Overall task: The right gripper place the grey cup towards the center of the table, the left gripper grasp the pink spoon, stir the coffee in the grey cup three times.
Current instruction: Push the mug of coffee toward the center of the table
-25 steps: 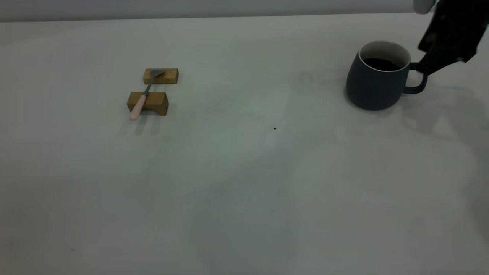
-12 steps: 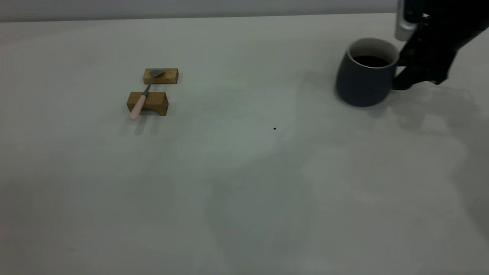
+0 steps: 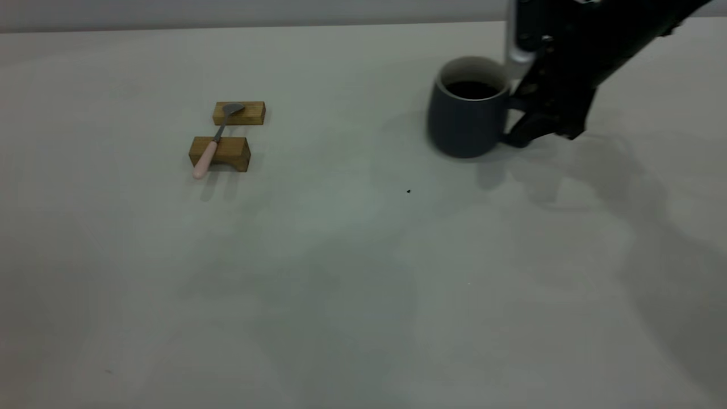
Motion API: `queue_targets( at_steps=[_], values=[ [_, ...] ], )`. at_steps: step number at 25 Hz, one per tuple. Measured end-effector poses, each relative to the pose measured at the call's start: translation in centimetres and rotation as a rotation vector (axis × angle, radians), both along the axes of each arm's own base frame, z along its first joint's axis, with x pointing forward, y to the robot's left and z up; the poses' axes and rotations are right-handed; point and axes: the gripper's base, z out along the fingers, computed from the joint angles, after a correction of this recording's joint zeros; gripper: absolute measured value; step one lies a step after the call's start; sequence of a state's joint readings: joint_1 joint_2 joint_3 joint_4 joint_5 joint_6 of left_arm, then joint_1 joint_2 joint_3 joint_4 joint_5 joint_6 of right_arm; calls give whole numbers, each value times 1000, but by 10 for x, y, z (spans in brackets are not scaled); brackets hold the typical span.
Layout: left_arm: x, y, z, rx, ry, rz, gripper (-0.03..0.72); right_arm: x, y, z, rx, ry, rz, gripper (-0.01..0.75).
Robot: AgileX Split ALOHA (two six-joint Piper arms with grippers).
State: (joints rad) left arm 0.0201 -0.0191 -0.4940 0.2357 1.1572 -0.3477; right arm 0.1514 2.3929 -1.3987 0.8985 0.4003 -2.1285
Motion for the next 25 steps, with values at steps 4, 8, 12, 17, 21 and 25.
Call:
queue_targets(
  at_steps=[4,8,12,17,21,25],
  values=[
    [0,0,0,0,0,0,446,-7,31,-1,-6,-8,62,537],
    [0,0,0,0,0,0,446,-16,56,-10,-1,0,84,535],
    [0,0,0,0,0,0,446,-17,73,-11,27,-1,82,535],
    [0,0,0,0,0,0,446,-13,81,-5,60,-14,59,535],
    [0,0,0,0,0,0,446,-13,82,11,90,-18,54,535],
    [0,0,0,0,0,0,446,-20,71,41,164,33,-12,535]
  ],
)
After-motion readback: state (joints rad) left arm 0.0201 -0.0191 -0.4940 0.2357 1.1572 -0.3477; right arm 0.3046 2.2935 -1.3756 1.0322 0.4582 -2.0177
